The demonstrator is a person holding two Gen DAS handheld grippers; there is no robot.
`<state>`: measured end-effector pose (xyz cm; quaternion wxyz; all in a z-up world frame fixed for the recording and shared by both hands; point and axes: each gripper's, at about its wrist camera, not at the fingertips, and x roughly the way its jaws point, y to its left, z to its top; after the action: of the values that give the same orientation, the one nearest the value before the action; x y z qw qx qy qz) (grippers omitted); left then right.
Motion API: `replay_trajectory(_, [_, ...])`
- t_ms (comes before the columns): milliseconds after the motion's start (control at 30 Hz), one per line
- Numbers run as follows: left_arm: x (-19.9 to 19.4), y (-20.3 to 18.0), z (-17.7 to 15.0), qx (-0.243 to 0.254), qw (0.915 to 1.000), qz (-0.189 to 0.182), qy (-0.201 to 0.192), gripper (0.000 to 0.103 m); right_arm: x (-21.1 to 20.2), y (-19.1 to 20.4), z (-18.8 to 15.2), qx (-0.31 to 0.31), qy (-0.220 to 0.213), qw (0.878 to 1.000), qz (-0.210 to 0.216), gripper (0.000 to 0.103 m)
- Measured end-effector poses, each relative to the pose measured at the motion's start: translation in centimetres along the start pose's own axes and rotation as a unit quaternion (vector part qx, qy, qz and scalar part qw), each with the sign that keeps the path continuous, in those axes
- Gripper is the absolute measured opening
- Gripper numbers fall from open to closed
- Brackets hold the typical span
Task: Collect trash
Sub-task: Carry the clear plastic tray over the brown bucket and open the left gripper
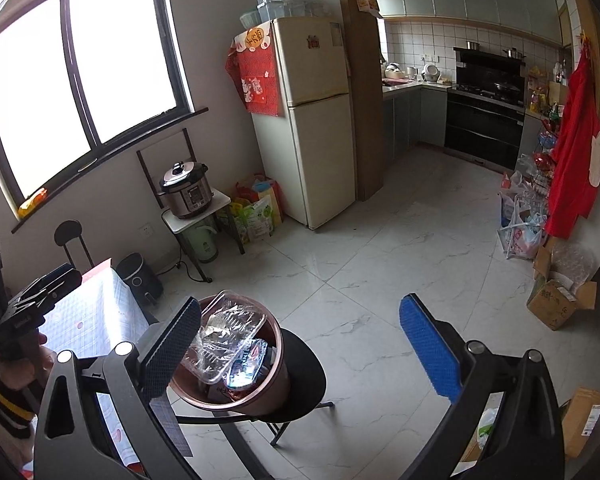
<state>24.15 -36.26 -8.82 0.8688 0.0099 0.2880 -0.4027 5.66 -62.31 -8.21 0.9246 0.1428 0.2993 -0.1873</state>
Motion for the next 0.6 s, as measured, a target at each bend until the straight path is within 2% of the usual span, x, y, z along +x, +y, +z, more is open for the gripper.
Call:
replay_trajectory(267, [-6.5, 2.3, 0.2, -0.01, 0.9984, 0.055, -0.006, 0.097, -0.3, 4.2, 0.0, -0.028, 0.004, 0.999, 0.025, 0.097])
replay_trajectory(333, [-8.5, 2.8, 0.2, -0.015, 0.9964, 0.083, -0.012, 0.097, -0.7, 5.5, -0.2, -0.037, 0.005, 0.999, 0.031, 0.097])
replay_trajectory(600, [-16.7, 4.6, -0.1, -0.034, 0.99, 0.132, -0.035, 0.097, -2.6, 10.9, -1.5, -0.066, 0.011, 0.996, 0.063, 0.097])
